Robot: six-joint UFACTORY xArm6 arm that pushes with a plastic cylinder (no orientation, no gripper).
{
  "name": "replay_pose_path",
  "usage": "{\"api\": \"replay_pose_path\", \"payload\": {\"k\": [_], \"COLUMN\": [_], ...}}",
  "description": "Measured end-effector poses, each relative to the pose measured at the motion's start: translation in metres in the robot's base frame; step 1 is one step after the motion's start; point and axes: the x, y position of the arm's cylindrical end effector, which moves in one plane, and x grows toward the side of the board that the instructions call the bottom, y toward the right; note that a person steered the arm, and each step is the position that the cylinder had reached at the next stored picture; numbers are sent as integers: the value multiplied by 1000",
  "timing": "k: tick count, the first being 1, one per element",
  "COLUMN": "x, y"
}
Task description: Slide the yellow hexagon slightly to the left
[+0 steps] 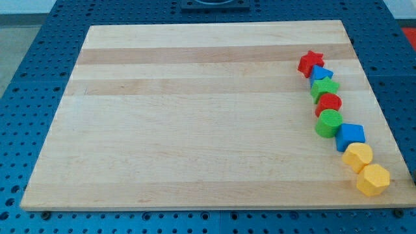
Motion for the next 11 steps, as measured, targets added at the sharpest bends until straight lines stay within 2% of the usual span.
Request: {"api": "replay_pose_path", "payload": {"k": [5, 7, 8, 10, 11], "x": [2, -6, -21, -77, -82], "y": [-61, -23, -4, -2, -9]}}
